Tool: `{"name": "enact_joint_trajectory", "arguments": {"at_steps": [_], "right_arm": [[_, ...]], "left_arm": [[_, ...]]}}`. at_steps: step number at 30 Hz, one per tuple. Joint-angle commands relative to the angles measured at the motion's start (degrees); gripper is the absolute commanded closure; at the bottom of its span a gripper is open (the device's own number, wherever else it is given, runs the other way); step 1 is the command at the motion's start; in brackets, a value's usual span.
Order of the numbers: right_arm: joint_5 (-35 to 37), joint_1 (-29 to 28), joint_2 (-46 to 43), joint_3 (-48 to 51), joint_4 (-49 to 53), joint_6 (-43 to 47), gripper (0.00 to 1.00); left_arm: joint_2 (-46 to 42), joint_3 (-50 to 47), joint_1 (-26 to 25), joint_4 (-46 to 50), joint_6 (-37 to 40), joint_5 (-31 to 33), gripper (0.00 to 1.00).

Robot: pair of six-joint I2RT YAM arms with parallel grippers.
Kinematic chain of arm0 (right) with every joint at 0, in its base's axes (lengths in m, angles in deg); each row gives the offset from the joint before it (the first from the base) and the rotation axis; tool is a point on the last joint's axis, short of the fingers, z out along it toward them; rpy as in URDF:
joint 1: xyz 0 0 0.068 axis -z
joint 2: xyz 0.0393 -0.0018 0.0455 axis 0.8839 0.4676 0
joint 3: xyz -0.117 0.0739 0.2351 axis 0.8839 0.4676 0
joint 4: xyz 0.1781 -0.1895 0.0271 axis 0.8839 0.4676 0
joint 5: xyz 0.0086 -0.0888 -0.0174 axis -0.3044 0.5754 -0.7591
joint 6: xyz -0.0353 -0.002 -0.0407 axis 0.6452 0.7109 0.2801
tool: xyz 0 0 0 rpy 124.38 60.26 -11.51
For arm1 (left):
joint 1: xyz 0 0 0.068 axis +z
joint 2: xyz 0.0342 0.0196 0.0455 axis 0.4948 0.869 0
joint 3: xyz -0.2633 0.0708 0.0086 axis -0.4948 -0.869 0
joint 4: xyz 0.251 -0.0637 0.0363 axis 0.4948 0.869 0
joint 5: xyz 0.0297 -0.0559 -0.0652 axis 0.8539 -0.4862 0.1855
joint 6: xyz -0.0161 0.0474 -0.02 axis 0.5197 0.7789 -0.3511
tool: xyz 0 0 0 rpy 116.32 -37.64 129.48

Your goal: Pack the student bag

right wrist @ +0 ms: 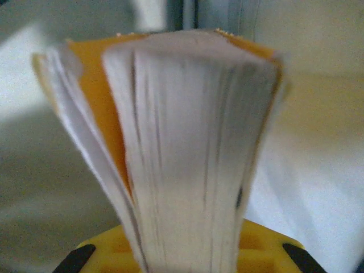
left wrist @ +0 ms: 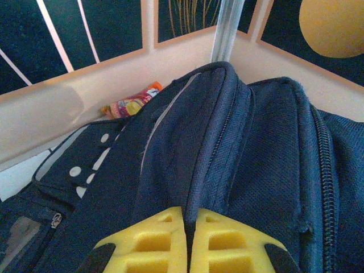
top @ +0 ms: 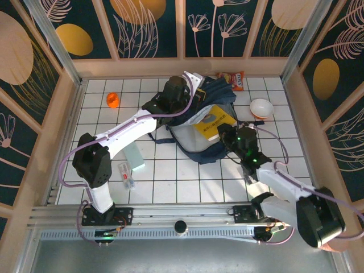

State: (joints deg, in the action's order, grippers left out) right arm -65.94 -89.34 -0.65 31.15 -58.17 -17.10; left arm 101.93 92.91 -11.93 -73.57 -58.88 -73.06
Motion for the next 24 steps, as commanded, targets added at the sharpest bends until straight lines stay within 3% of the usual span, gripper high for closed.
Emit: {"name": "enact_joint_trajectory", "arguments": {"at_steps": [1, 7, 12, 17, 19, 21, 22, 24], "right_arm": [[12.21, -2.04, 5.55, -4.07, -17.05, -2.69, 1.00], [15.32, -2.57, 18.78, -9.22, -26.58, 0.06, 1.00], [16.33, -2.58, 30.01, -13.00, -32.22, -3.10, 0.99], [14.90, -2.29, 37.03, -17.97, -25.17, -6.44, 0.90], [12.84, -2.15, 38.39, -18.68, -21.35, -7.99, 0.75], [11.73, -2.37, 38.02, -18.07, -17.47, -9.11, 0.43], [11.21, -2.47, 37.26, -17.64, -15.89, -9.07, 0.36], [9.59, -2.49, 35.19, -16.28, -12.58, -8.62, 0.30]], "left_arm": [[-0.89, 3.71, -0.09, -7.89, -1.91, -1.55, 1.00], [-0.60, 4.41, -0.02, -7.90, -1.63, -2.94, 1.00], [-0.52, 4.61, -0.02, -7.90, -1.98, -3.98, 1.00], [-0.26, 4.84, -0.04, -7.42, -1.61, -3.72, 1.00], [-0.15, 5.01, -0.07, -6.99, -1.27, -2.87, 1.00], [0.05, 5.03, -0.04, -6.12, -0.46, -0.94, 1.00], [0.13, 4.88, 0.01, -5.85, -0.14, -0.04, 1.00], [0.40, 4.68, 0.11, -5.24, 0.45, 1.33, 1.00]]}}
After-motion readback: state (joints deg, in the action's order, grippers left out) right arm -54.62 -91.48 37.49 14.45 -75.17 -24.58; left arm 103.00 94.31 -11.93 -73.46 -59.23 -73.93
